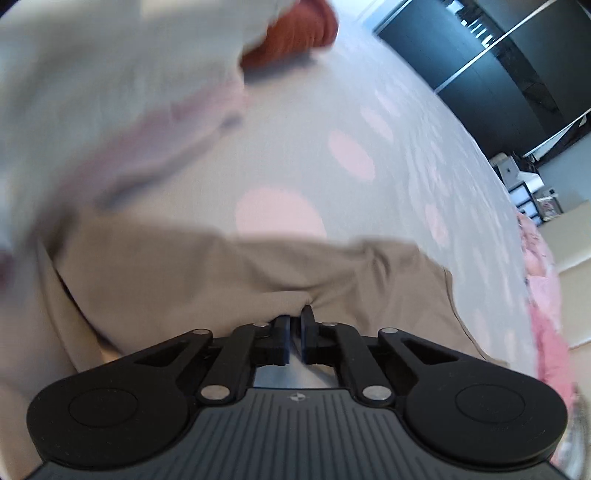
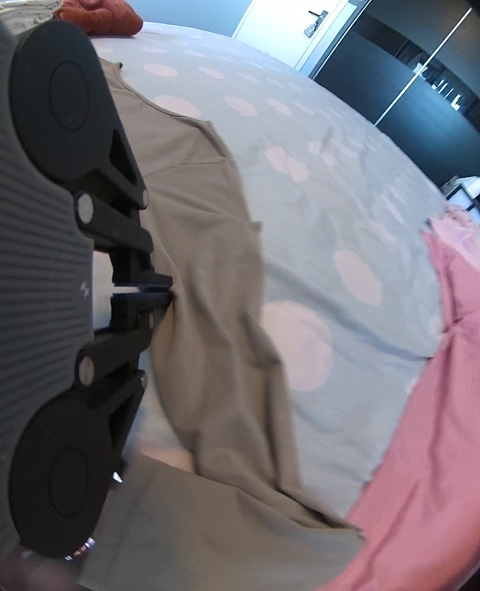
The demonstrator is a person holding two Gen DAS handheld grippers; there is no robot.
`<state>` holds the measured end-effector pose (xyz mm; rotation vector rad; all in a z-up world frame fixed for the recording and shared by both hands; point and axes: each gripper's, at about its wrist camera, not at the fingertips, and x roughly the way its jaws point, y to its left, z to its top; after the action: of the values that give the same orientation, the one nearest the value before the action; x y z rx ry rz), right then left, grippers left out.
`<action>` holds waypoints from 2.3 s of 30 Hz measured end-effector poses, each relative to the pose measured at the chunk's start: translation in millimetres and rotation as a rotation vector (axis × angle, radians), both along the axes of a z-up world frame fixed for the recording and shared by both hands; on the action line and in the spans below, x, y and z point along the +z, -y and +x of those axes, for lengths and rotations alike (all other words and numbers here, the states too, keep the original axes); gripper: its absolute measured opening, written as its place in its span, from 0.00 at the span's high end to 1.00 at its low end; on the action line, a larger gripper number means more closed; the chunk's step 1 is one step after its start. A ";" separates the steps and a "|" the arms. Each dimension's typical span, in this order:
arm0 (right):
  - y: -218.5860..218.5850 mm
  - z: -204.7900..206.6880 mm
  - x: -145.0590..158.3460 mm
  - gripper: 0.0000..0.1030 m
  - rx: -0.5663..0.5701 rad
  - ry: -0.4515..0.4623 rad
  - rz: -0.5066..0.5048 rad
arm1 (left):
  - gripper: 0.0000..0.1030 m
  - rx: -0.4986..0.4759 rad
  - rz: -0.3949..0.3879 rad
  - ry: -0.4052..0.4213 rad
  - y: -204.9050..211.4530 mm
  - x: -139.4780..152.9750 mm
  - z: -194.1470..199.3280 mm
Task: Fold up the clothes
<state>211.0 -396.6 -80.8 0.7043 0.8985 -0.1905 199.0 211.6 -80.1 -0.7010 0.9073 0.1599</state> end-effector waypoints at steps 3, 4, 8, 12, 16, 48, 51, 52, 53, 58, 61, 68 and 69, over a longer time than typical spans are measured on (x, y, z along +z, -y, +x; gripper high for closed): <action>12.1 0.1 6.9 1.00 -0.054 0.031 -0.089 | 0.98 0.004 0.077 0.025 -3.6 9.4 1.1; 18.5 0.9 6.5 1.00 -0.074 0.029 -0.079 | 0.98 -0.003 0.089 0.023 -4.0 9.7 2.6; 31.9 3.7 6.3 1.00 -0.096 0.026 -0.039 | 0.97 -0.038 0.114 -0.017 -0.9 3.4 8.4; 26.8 5.7 11.6 0.94 -0.033 0.039 -0.014 | 0.83 -0.075 0.161 -0.026 6.8 9.7 6.6; 28.2 4.2 28.1 0.71 0.012 0.064 -0.040 | 0.62 -0.121 0.224 -0.047 17.9 19.4 -1.1; 24.8 -35.4 19.8 0.96 0.286 -0.167 -0.543 | 0.57 -0.500 0.325 0.078 168.4 80.1 -29.2; 35.6 -43.7 40.4 0.96 0.230 -0.121 -0.504 | 0.57 -0.530 0.316 0.095 173.3 84.3 -32.5; 38.3 -47.2 50.0 0.96 0.211 -0.099 -0.487 | 0.57 -0.539 0.319 0.097 175.8 85.1 -33.8; 39.6 -50.2 61.3 0.96 0.196 -0.070 -0.447 | 0.57 -0.546 0.314 0.096 179.5 86.1 -34.0; 19.5 -56.7 114.9 0.96 0.203 0.082 -0.348 | 0.57 -0.600 0.271 0.110 191.6 90.2 -37.0; -16.4 -54.6 139.0 0.96 0.288 0.149 -0.284 | 0.57 -0.636 0.244 0.138 199.7 97.6 -41.8; -122.4 -51.6 166.8 0.96 0.603 0.227 -0.198 | 0.57 -0.690 0.271 0.198 203.5 111.1 -53.8; -135.7 -53.7 168.3 0.96 0.646 0.231 -0.179 | 0.57 -0.684 0.270 0.195 200.5 111.3 -54.2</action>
<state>157.4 -260.9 87.5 0.2375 0.8318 0.3756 144.8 11.1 31.2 -0.1276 0.8709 -0.3839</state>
